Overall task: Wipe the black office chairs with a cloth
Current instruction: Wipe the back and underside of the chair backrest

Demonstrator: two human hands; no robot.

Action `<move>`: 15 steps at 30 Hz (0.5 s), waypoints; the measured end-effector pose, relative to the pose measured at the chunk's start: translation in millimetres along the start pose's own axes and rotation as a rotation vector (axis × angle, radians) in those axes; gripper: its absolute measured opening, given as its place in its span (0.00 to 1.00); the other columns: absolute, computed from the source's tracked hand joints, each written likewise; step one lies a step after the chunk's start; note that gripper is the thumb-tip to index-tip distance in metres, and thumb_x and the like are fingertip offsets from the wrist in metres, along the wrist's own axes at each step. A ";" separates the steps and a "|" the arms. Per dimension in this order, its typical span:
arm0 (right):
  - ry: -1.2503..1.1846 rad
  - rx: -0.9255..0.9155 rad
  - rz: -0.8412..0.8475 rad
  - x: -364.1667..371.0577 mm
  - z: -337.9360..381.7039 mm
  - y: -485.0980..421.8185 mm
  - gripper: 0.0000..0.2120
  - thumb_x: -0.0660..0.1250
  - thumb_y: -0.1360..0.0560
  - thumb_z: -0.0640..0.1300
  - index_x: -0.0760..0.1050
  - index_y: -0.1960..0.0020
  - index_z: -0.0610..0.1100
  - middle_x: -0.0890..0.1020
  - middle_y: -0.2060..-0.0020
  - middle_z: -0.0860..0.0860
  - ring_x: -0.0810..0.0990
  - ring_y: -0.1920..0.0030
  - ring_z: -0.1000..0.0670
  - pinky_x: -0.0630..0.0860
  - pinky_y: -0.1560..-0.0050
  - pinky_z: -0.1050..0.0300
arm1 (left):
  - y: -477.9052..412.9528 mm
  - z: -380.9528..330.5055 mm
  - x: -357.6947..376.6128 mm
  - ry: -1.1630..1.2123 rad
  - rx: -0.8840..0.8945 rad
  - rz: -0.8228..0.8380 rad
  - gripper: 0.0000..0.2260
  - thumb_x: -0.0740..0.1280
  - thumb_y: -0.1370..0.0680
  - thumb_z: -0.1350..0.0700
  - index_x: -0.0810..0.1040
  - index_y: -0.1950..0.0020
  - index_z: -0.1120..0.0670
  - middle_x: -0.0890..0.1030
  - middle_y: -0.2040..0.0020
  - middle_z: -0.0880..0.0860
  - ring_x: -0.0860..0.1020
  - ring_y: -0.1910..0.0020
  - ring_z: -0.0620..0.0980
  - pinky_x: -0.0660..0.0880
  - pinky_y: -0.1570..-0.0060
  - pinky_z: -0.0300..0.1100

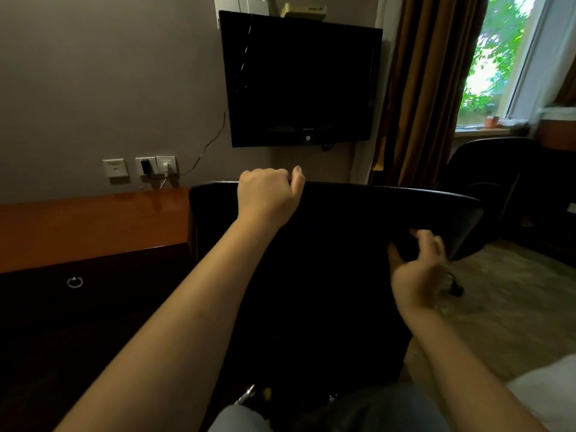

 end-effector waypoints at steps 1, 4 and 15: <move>-0.008 0.022 0.039 6.8 7.9 3.7 0.12 0.71 0.27 0.40 0.75 0.47 0.35 0.77 0.52 0.38 0.78 0.51 0.36 0.74 0.52 0.47 | -0.1 -4.1 0.4 -0.005 0.002 0.001 0.21 0.50 0.17 0.47 0.71 0.66 0.53 0.70 0.69 0.50 0.68 0.66 0.52 0.59 0.59 0.44; 0.015 0.013 0.144 32.2 36.2 15.7 0.11 0.71 0.27 0.41 0.77 0.46 0.39 0.78 0.50 0.41 0.79 0.52 0.40 0.71 0.54 0.55 | -0.6 -14.9 0.2 -0.011 0.023 0.000 0.21 0.50 0.17 0.46 0.70 0.65 0.52 0.67 0.71 0.48 0.68 0.66 0.51 0.58 0.60 0.44; 0.305 -0.426 0.278 67.4 62.8 25.8 0.15 0.76 0.32 0.52 0.75 0.54 0.45 0.80 0.62 0.47 0.80 0.64 0.45 0.73 0.69 0.59 | 7.0 -26.9 1.9 -0.023 0.074 -0.002 0.20 0.49 0.17 0.45 0.68 0.63 0.53 0.69 0.68 0.49 0.67 0.67 0.50 0.59 0.60 0.44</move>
Point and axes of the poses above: each hand's wrist, its own y-axis away from the middle knuckle, its own x-axis out of the palm, z = x × y, the point moved 1 cm from there along -y, towards the middle knuckle
